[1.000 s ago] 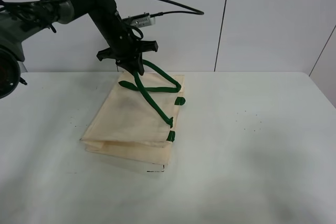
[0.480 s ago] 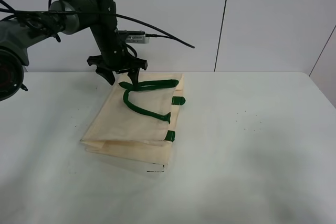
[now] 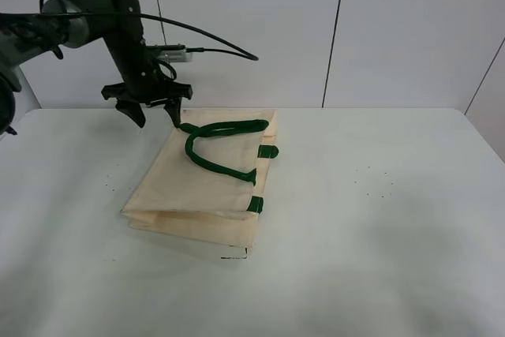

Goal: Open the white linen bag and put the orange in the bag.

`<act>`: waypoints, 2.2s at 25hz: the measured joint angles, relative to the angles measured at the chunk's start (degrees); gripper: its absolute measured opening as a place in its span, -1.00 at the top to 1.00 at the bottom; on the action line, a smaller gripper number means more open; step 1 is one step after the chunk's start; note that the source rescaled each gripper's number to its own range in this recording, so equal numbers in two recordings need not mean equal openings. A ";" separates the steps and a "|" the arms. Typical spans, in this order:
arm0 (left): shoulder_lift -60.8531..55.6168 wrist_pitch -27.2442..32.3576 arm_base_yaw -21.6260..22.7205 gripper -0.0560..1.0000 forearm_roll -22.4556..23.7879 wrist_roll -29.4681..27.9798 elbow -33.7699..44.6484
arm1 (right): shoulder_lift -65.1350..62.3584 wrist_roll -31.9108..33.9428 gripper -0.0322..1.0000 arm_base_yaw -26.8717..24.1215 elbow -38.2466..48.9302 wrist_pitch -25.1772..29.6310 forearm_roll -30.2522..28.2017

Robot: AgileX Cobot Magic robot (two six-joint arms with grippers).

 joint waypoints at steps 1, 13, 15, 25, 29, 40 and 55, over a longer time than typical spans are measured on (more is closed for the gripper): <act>0.00 -0.01 1.41 -0.74 0.08 0.12 0.00 | 0.00 0.00 -1.00 0.00 0.00 0.00 0.00; -4.41 0.06 7.69 -0.74 -0.82 1.29 3.99 | 0.00 0.00 -1.00 0.00 0.00 0.00 0.00; -7.89 0.06 7.69 -0.74 -1.04 1.46 6.98 | 0.00 0.00 -1.00 0.00 0.00 0.00 0.00; -34.54 0.06 7.69 -0.74 -1.09 1.67 34.87 | 0.00 0.00 -1.00 0.00 0.00 0.00 0.00; -47.86 0.06 7.69 -0.74 -1.09 2.81 48.58 | 0.00 0.00 -1.00 0.00 0.00 0.00 0.00; -83.55 -8.21 7.69 -0.74 -1.09 6.98 84.02 | 0.00 0.00 -1.00 0.00 0.00 0.00 0.00; -122.02 -7.67 7.69 -0.74 -1.09 8.25 93.18 | 0.00 0.00 -1.00 0.00 0.00 0.00 0.00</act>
